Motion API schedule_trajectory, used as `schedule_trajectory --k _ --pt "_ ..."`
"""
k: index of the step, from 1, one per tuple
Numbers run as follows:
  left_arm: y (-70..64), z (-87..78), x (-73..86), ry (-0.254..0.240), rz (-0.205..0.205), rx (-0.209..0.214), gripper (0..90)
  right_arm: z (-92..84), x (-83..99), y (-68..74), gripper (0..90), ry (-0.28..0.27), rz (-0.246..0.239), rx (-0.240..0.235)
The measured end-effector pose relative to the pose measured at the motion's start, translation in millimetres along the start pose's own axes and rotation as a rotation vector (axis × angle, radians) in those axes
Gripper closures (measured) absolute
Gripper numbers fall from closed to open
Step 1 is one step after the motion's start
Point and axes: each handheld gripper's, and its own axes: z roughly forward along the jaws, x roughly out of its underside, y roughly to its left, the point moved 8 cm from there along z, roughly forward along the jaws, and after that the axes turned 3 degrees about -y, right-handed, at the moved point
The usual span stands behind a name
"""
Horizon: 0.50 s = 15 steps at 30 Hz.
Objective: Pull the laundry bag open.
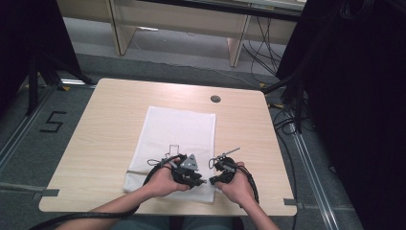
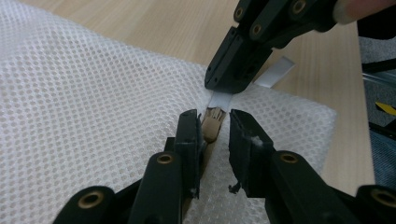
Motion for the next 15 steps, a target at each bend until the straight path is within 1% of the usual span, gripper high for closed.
schedule_trajectory --k 1,2,3,4,6,7,8,13,14,15 --pt "-0.1 1.6 0.6 -0.001 -0.008 0.0 72.6 0.0 0.0 0.1 90.0 0.0 0.0 0.0" --pt "0.9 2.2 1.2 0.007 0.006 0.001 72.6 0.0 0.0 0.1 90.0 0.0 -0.001 0.0" --pt "0.7 3.1 1.0 0.006 -0.005 -0.002 72.4 0.0 0.0 0.1 90.0 0.0 -0.001 0.0" --pt "0.0 4.0 0.0 -0.001 -0.019 0.003 72.5 0.0 0.1 0.1 90.0 0.0 -0.002 0.0" --pt "0.0 5.5 -1.0 0.0 -0.013 0.008 72.4 0.1 0.0 -0.1 90.0 -0.002 -0.001 -0.001" --pt "0.3 6.1 -1.2 0.005 -0.002 0.01 72.4 0.2 0.0 -0.1 90.0 -0.003 0.0 -0.001" --pt "-0.8 7.0 -0.8 0.008 -0.015 0.007 72.2 0.2 0.0 -0.1 90.0 -0.003 0.001 -0.001" --pt "-1.3 8.3 -1.1 0.002 -0.016 0.008 73.2 0.1 0.3 -0.2 90.0 -0.004 0.003 -0.003" --pt "-1.2 8.1 -1.2 0.005 -0.012 0.007 73.7 0.5 0.3 -1.4 90.0 -0.003 0.0 0.007" --pt "-1.2 8.0 -1.6 0.004 -0.005 0.004 74.6 0.2 0.1 -0.1 90.0 -0.005 0.002 -0.003"
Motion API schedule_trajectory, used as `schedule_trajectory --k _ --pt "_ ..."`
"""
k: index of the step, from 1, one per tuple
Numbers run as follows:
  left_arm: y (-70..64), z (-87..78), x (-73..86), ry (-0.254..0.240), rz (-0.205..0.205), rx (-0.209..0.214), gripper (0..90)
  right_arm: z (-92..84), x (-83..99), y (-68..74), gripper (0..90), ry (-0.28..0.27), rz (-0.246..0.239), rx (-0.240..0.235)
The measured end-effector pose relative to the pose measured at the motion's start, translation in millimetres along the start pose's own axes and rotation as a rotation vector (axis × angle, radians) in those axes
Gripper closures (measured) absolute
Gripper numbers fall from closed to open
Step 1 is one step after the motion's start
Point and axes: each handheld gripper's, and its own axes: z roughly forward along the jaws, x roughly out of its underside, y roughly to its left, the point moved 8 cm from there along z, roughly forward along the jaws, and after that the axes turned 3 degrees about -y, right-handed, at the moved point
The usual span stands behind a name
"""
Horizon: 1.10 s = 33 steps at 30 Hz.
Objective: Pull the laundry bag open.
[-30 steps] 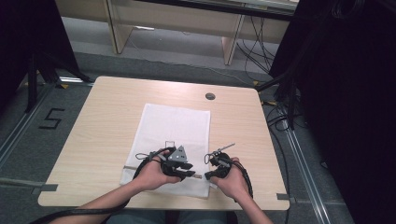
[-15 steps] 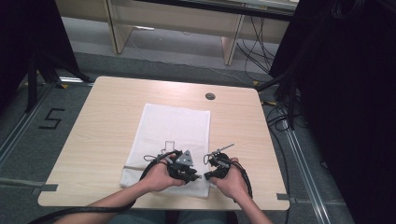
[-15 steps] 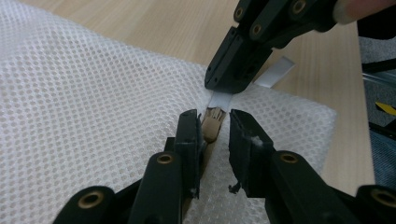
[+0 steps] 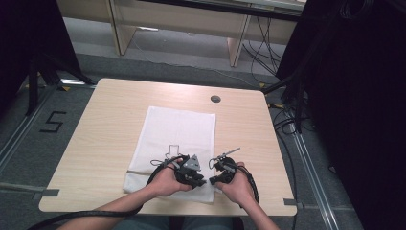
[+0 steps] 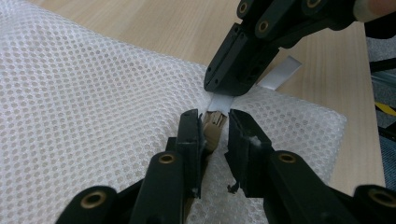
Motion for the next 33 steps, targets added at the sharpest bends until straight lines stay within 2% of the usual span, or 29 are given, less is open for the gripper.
schedule_trajectory --k 1,3,5,13,14,15,22,25,26,28,29,30,31,33 --pt "0.1 -0.1 -0.6 -0.002 0.009 0.001 76.3 0.0 0.0 -0.1 90.0 0.001 -0.002 0.001" --pt "-1.1 0.3 -0.8 -0.003 -0.002 0.001 78.5 0.0 0.0 -0.1 90.0 0.0 0.0 0.0" --pt "-1.0 0.4 -1.2 -0.01 -0.029 0.01 80.7 0.6 -0.6 -1.0 90.0 -0.006 -0.015 -0.01" --pt "-2.5 2.4 -3.0 -0.021 -0.053 0.02 81.9 0.4 -0.2 -0.5 90.0 -0.001 -0.008 -0.011" --pt "-2.9 2.6 -3.7 -0.026 -0.057 0.022 86.6 0.6 -0.4 -0.8 90.0 -0.005 -0.014 -0.011" --pt "-2.7 2.3 -3.1 -0.016 -0.06 0.014 86.6 0.5 -0.4 -0.8 90.0 -0.005 -0.015 -0.01" --pt "-4.0 2.4 -3.8 -0.004 -0.051 0.006 86.9 0.6 -0.1 -0.5 90.0 -0.005 -0.02 -0.001" --pt "-5.1 1.0 -3.8 -0.002 -0.054 -0.001 87.0 0.2 0.4 0.4 90.0 0.002 -0.007 0.005" --pt "-4.4 -0.6 -3.7 0.003 -0.034 -0.004 87.1 0.5 -0.1 -0.1 90.0 -0.004 -0.018 0.006" --pt "-4.9 -2.6 -3.2 0.004 -0.048 -0.009 87.1 0.5 0.3 0.9 90.0 -0.001 -0.019 0.007" --pt "-4.5 -3.0 -3.5 0.002 -0.033 -0.001 87.1 0.5 0.3 0.8 90.0 0.001 -0.024 0.011" --pt "-4.0 -3.2 -3.5 0.003 -0.023 -0.001 87.1 -0.3 1.0 2.1 90.0 0.009 -0.005 0.017" --pt "-3.9 -3.1 -3.4 0.004 -0.021 -0.002 87.1 -0.3 1.0 2.0 90.0 0.009 -0.005 0.019" --pt "-4.7 -3.1 -3.3 0.001 -0.041 -0.003 87.1 -0.3 1.1 1.8 90.0 0.007 -0.004 0.018"
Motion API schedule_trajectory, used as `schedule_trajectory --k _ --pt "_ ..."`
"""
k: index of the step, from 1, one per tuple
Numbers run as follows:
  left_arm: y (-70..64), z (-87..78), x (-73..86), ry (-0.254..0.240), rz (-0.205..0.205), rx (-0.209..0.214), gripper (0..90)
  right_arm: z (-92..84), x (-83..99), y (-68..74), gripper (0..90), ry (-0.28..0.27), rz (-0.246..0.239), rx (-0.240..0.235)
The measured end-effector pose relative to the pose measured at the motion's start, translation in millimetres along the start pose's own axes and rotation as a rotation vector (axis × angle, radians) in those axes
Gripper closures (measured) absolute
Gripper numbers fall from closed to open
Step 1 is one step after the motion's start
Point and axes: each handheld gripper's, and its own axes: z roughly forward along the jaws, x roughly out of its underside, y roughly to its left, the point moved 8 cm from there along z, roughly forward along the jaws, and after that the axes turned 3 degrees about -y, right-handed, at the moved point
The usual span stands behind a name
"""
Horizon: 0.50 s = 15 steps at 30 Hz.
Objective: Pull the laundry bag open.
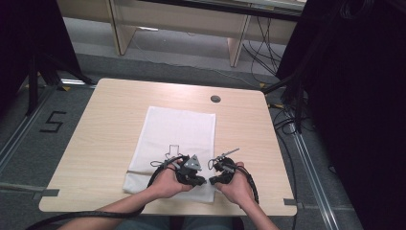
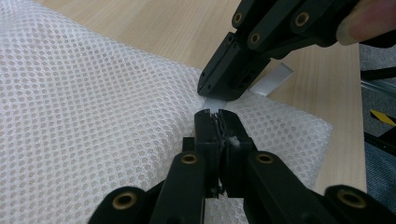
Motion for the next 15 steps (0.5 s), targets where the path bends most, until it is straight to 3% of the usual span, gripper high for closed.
schedule_trajectory --k 1,6,9,15 --pt "0.0 -0.1 0.0 -0.001 -0.001 0.001 87.1 0.7 -0.9 -0.7 90.0 -0.011 -0.016 -0.004" --pt "-0.5 -0.8 -0.2 -0.005 -0.006 -0.002 87.1 -0.1 0.1 -0.1 90.0 0.0 0.004 -0.006" --pt "-0.1 -1.9 0.1 -0.004 -0.003 -0.003 87.1 0.9 -0.8 -1.4 90.0 -0.013 -0.023 -0.017" --pt "-0.1 -4.8 0.0 -0.011 -0.004 0.001 87.1 0.3 -0.8 -1.4 90.0 -0.012 -0.022 -0.014"
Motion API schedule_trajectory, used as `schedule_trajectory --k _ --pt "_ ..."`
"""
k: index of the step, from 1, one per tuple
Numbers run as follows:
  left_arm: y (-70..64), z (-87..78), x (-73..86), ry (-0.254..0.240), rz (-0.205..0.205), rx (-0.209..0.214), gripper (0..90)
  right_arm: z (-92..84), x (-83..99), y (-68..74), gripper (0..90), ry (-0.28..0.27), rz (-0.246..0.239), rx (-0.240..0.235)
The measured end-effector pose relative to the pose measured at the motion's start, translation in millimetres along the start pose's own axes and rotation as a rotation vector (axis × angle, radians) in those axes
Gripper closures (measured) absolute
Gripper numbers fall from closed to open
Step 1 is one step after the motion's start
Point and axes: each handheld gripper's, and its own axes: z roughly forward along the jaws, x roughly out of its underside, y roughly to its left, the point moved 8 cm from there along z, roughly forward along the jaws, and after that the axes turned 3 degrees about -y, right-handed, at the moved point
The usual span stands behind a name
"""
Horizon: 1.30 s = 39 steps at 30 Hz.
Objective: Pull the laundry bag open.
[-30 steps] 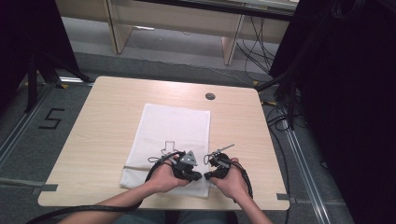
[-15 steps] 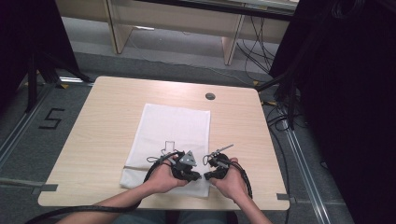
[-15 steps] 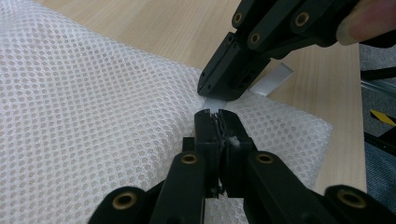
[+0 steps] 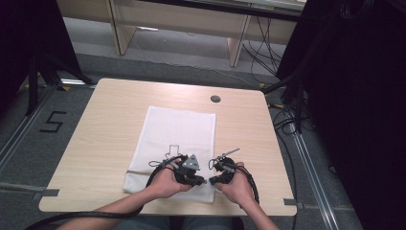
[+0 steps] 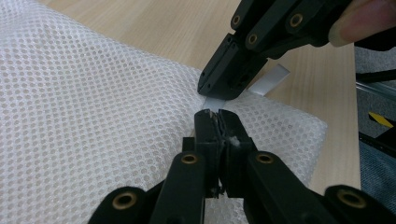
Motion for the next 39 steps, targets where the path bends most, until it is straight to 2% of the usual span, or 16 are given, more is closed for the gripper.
schedule_trajectory --k 4,5,7,9,12,15,18,21,23,26,29,31,34,36,37,39 --pt "0.0 -0.7 -0.1 -0.001 0.004 -0.002 87.1 -0.1 0.9 1.3 90.0 0.01 0.023 -0.002" --pt "-0.1 -0.7 -0.2 -0.002 0.004 0.001 87.1 0.4 0.0 0.1 90.0 -0.003 0.001 -0.002" --pt "-0.1 -1.0 -0.5 -0.002 0.011 0.002 87.1 0.3 0.1 -0.4 90.0 -0.002 0.004 -0.004" --pt "-0.5 -1.1 -0.9 -0.004 0.008 0.003 87.1 -0.2 1.0 0.2 90.0 0.008 0.023 -0.002" --pt "-0.2 -1.7 -0.9 -0.001 0.01 -0.001 87.1 0.7 0.0 -1.0 90.0 0.0 -0.002 -0.005" --pt "0.4 -4.0 -0.5 0.004 0.015 -0.007 87.1 -0.3 0.6 1.3 90.0 0.007 0.015 0.001" --pt "-0.5 -5.4 -0.5 0.001 -0.003 -0.006 87.1 0.7 -0.4 0.1 90.0 -0.002 -0.01 -0.001" --pt "0.2 -6.1 -0.8 -0.001 0.012 -0.002 87.1 -0.4 0.8 1.3 90.0 0.016 0.023 0.005" --pt "1.0 -7.0 -0.9 0.0 0.014 -0.005 87.1 -0.4 0.8 1.2 90.0 0.015 0.022 0.004" --pt "0.1 -8.0 -0.9 -0.006 -0.012 -0.005 87.1 -0.3 0.6 1.0 90.0 0.015 0.019 0.004" --pt "1.1 -8.8 -1.5 -0.008 0.006 -0.001 87.1 -0.9 1.1 0.9 90.0 0.019 0.024 0.003" --pt "0.4 -8.7 -1.2 -0.01 -0.008 0.0 87.1 -0.9 1.1 0.9 90.0 0.021 0.024 0.002" --pt "1.2 -9.7 -1.0 -0.01 0.003 -0.001 87.1 -0.8 1.0 1.1 90.0 0.021 0.026 0.008" --pt "0.5 -9.7 -1.1 -0.013 -0.002 0.001 87.1 0.2 -0.3 0.3 90.0 0.007 -0.008 -0.001" --pt "-0.1 -9.9 -0.8 -0.012 -0.017 -0.004 87.1 0.3 -0.4 0.2 90.0 0.007 -0.009 0.0" --pt "0.4 -11.0 -1.4 -0.014 -0.006 -0.002 87.1 0.2 -0.3 0.3 90.0 0.007 -0.008 -0.001"
